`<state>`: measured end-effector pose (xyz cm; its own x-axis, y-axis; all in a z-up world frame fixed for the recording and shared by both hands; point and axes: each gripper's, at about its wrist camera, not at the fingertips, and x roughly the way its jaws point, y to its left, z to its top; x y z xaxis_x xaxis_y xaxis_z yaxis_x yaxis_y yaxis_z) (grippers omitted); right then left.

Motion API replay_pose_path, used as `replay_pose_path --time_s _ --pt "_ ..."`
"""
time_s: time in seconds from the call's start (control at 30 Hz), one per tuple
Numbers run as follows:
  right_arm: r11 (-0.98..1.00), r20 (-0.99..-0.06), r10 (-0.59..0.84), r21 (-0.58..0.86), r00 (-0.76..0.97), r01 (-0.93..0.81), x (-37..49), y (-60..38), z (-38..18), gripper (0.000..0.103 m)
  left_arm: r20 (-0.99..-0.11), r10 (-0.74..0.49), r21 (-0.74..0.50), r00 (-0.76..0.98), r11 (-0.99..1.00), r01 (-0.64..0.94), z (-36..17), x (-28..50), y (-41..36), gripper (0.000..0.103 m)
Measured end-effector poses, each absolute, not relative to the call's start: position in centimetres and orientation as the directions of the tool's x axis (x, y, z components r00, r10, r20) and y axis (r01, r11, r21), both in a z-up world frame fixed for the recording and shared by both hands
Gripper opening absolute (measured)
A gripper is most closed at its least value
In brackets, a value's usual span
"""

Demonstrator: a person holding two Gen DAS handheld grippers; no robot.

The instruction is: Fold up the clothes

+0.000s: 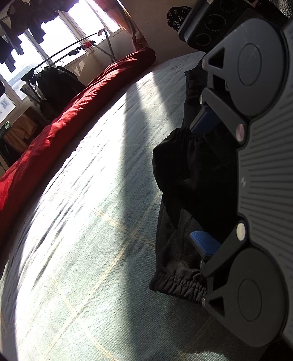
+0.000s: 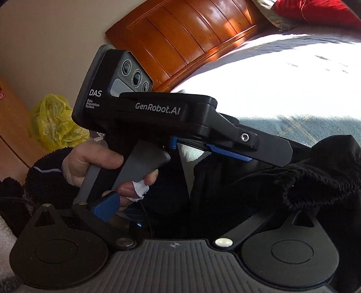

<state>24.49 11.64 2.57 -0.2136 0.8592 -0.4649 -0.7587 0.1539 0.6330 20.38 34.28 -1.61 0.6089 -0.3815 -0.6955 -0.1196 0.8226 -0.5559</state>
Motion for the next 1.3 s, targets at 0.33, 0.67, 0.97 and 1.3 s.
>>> replay_pose_path --time_s 0.33,0.67,0.97,1.3 --pt "0.178 -0.624 0.755 0.494 -0.204 -0.851 22.5 13.9 3.2 0.103 -0.740 -0.291 -0.469 0.607 0.870 -0.155 -0.1 18.8 36.9 0.093" --pt "0.399 -0.705 0.709 0.377 0.021 -0.836 24.0 3.3 6.1 0.103 -0.745 -0.248 -0.231 0.619 0.967 0.110 2.5 18.4 30.0 0.094" --pt "0.668 -0.684 0.677 0.415 0.272 -0.618 25.8 -6.5 5.8 0.103 -0.828 -0.133 0.079 0.544 0.934 0.348 -0.3 20.5 20.1 0.093" --pt "0.735 -0.678 0.644 0.420 0.353 -0.533 25.5 -9.2 3.7 0.103 -0.827 0.144 0.344 0.543 0.894 0.287 -1.8 19.4 20.5 0.093"
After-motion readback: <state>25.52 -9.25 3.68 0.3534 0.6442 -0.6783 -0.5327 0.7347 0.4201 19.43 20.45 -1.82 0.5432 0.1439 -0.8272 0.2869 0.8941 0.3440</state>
